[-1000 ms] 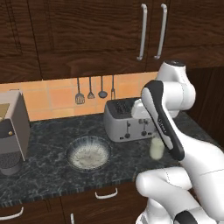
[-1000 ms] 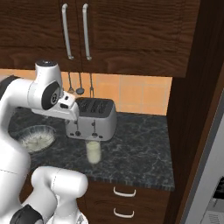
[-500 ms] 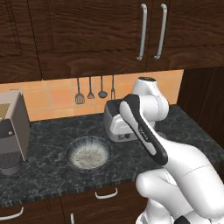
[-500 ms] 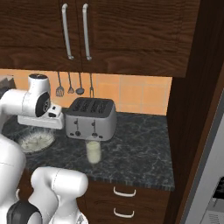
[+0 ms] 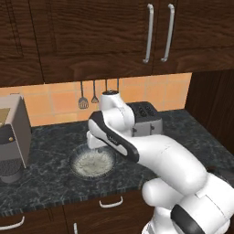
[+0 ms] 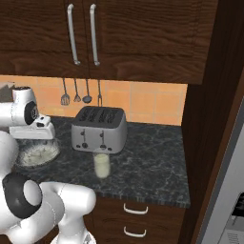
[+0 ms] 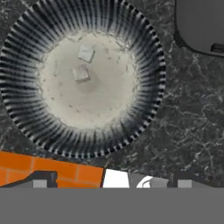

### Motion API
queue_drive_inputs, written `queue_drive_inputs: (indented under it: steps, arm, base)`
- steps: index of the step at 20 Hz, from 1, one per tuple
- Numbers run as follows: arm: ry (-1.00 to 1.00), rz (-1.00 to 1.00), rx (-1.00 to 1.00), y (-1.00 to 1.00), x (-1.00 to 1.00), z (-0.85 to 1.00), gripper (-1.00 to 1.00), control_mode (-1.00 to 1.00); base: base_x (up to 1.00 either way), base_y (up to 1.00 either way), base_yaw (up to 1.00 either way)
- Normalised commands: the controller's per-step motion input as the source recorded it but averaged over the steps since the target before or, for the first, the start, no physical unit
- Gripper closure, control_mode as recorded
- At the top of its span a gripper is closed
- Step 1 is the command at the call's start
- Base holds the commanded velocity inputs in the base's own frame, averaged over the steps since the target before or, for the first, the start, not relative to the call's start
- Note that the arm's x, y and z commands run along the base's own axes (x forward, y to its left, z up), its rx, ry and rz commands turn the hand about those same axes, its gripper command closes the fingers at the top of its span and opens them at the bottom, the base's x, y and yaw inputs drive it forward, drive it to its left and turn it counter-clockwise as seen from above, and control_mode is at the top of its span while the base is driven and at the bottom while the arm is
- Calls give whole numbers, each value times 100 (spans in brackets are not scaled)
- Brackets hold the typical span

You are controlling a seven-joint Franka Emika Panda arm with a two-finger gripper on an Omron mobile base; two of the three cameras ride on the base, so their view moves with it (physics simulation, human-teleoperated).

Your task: Grab a lemon wedge from the fridge and one ice cube from the ice bowl, and put them in the glass of lemonade.

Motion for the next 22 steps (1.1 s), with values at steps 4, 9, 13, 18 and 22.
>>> queue_drive_inputs:
  steps: [4,9,13,18,22]
  arm:
    - [-6,1,0,65,41,-87,-100,-100]
    - [0,2,0,36,34,-50,-100,-100]
    - [10,2,0,9,27,-37,-100,-100]
    - [6,5,0,0,31,-27,-100,-100]
    - [0,0,-2,0,18,-9,-100,-100]
  base:
    - [0,0,0]
    - [0,0,0]
    - [0,0,0]
    - [0,0,0]
    - [0,0,0]
